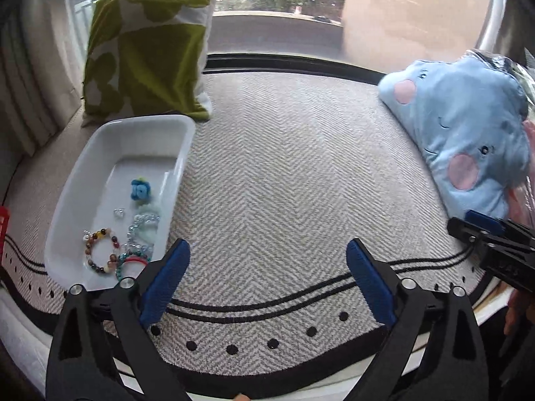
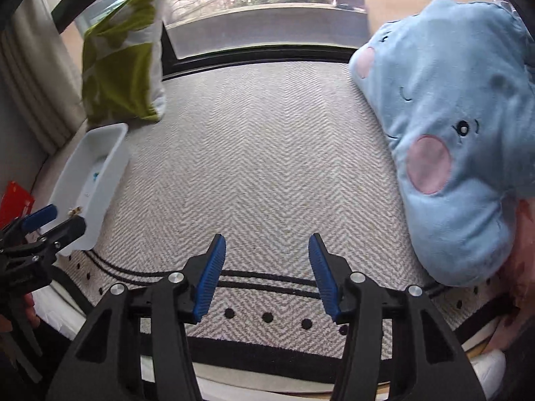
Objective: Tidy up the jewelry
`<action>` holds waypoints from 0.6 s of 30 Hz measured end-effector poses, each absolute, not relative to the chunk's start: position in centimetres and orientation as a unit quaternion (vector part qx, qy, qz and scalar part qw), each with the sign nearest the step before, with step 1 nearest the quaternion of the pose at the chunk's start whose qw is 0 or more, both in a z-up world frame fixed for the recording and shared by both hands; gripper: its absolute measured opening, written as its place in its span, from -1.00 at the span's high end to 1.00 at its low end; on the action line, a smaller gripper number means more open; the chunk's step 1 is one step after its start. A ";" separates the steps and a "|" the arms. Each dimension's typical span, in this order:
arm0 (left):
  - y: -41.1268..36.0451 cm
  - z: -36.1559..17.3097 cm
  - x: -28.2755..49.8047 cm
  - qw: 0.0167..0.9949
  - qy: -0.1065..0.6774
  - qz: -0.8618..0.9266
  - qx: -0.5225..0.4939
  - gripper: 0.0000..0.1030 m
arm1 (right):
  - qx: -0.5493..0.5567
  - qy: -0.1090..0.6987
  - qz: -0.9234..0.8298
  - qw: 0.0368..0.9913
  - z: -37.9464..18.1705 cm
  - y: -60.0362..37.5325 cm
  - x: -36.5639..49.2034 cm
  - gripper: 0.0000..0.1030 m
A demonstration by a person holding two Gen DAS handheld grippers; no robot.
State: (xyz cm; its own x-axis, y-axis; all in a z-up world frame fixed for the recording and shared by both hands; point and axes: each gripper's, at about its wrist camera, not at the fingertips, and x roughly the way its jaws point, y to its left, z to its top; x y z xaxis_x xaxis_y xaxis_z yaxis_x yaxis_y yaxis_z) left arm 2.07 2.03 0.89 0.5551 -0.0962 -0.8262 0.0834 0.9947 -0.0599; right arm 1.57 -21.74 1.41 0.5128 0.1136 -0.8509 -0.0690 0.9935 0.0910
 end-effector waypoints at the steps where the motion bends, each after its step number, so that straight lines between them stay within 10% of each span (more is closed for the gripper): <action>1: 2.1 0.8 2.1 0.882 0.469 -0.048 -0.009 -0.83 | 0.022 0.488 0.050 0.871 1.5 -21.7 1.5 -0.04; 18: 2.6 -1.3 2.7 0.874 0.485 -0.007 0.002 -0.89 | -0.005 0.462 0.032 0.886 1.5 -21.3 1.1 -0.53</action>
State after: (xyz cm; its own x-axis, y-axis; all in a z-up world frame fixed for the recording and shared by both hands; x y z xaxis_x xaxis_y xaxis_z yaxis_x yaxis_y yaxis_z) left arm 2.73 2.55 -1.26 0.5290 -0.0101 -0.8486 0.0136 0.9999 -0.0034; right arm 1.12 -21.29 1.52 0.5713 0.0512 -0.8192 -0.0613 0.9979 0.0196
